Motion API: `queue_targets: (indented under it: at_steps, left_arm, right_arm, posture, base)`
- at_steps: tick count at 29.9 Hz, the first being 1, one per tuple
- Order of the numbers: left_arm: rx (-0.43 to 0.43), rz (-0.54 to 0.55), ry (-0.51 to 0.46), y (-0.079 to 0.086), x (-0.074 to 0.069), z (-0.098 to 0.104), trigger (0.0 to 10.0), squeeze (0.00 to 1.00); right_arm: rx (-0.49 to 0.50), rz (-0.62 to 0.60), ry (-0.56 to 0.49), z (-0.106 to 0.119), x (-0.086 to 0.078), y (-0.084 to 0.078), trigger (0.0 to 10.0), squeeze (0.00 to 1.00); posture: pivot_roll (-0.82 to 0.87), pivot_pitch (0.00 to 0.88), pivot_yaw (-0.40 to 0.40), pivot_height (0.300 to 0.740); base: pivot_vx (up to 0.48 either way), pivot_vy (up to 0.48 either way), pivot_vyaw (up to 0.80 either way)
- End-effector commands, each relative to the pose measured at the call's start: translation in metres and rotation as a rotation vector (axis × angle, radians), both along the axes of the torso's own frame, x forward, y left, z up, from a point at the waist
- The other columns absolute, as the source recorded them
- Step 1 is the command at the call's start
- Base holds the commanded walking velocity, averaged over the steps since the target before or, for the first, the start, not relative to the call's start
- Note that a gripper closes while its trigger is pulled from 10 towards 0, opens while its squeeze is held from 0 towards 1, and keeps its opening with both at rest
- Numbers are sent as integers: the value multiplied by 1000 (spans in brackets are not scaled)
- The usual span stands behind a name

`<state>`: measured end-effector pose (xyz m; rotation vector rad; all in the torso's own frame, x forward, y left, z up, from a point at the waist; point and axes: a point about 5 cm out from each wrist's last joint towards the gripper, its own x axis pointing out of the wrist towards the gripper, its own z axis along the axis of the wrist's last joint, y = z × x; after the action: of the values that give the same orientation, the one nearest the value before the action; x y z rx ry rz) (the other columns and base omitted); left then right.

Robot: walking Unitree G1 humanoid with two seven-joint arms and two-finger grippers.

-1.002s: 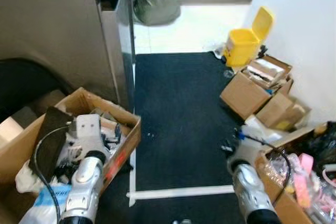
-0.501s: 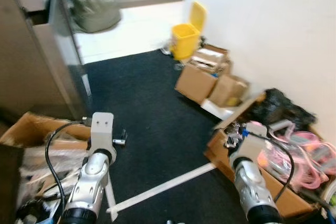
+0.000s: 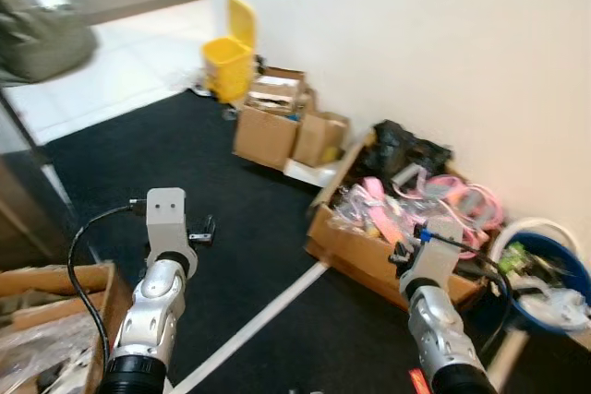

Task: Picking trash to rubbish bin

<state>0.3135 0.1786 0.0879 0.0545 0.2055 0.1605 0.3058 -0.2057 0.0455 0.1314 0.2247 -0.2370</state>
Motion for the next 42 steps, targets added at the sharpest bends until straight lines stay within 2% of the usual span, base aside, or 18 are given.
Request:
queue_targets:
  at_steps: [1,6,10,12,17,23,31,35,42]
  left_arm:
    - [32,-4,40,-1,0,-6,10000,0]
    - [50,-49,-23,-2,-1,-3,10000,0]
    - [-34,-97,-59,0,-5,-1,10000,0]
    - [-2,-111,-29,1,-6,-3,10000,0]
    - [-58,-77,-46,1,-10,-5,10000,0]
    - [-38,-94,-30,1,-12,-9,10000,0]
    - [-63,-107,29,2,-20,-19,10000,0]
    - [-26,-99,14,4,-20,-19,10000,0]
    - [-61,-76,13,5,-19,-19,10000,0]
  right_arm:
    - [6,-9,38,-7,-4,-2,10000,0]
    - [15,5,44,-7,-4,-1,10000,0]
    - [18,3,44,-8,-5,0,10000,0]
    - [18,5,46,-9,-6,1,10000,0]
    - [-2,12,64,-12,-8,1,10000,0]
    - [8,20,60,-11,-7,4,10000,0]
    - [14,29,61,-12,-8,3,10000,0]
    - [4,41,56,-12,-8,4,10000,0]
    - [-4,42,56,-12,-8,4,10000,0]
  posture:
    - [41,152,-8,740]
    - [39,147,4,740]
    - [37,147,8,740]
    - [37,147,8,740]
    - [38,143,6,740]
    - [38,138,3,740]
    - [37,121,2,740]
    - [35,118,-2,740]
    - [31,112,-6,740]
  base:
    - [0,0,-800]
    - [0,0,-800]
    - [0,0,-800]
    - [0,0,-800]
    - [0,0,-800]
    - [0,0,-800]
    - [0,0,-800]
    - [0,0,-800]
    - [0,0,-800]
